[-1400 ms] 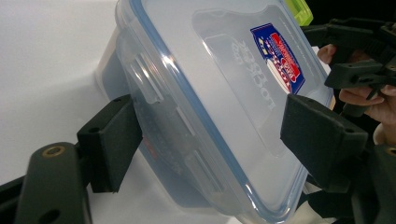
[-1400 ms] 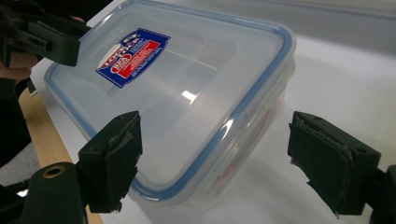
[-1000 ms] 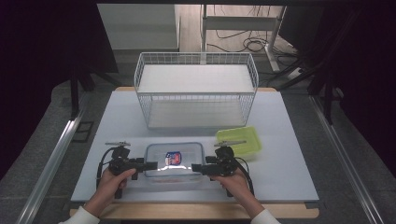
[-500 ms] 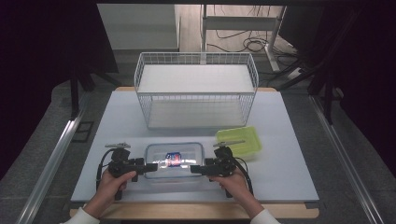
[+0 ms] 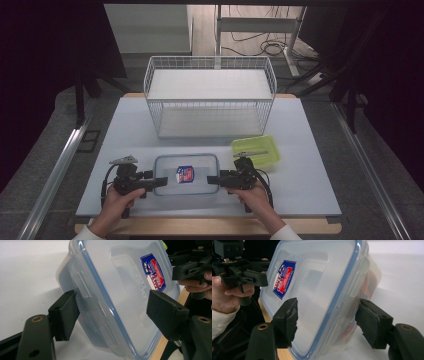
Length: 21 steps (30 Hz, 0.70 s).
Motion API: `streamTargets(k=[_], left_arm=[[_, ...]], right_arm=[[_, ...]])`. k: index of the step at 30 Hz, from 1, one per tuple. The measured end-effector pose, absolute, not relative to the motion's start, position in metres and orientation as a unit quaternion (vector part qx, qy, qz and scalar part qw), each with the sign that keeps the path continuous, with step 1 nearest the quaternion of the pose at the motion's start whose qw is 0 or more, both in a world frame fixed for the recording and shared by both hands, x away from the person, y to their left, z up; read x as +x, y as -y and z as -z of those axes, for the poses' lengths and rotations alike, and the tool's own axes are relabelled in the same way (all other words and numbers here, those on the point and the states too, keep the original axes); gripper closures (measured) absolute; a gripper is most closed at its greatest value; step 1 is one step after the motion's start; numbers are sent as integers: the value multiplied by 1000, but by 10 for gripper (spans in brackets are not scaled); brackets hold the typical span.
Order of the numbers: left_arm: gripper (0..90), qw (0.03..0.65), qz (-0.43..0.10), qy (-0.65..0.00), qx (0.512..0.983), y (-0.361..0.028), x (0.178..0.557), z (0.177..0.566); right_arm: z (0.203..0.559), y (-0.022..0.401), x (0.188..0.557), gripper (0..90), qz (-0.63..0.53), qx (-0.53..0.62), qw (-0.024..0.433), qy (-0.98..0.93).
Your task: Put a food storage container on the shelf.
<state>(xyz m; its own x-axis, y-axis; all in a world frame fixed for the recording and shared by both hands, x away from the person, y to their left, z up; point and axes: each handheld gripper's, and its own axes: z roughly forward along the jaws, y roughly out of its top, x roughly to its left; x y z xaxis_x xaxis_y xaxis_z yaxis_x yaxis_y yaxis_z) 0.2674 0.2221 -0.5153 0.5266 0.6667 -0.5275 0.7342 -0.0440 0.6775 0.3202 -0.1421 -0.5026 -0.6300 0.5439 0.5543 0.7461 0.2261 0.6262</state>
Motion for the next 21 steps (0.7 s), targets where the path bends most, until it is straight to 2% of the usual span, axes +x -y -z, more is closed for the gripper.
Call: streamTargets(k=[21], left_arm=[[358, 505, 29, -472, 722, -227, 262, 514]], right_arm=[[501, 152, 323, 481, 481, -419, 134, 758]])
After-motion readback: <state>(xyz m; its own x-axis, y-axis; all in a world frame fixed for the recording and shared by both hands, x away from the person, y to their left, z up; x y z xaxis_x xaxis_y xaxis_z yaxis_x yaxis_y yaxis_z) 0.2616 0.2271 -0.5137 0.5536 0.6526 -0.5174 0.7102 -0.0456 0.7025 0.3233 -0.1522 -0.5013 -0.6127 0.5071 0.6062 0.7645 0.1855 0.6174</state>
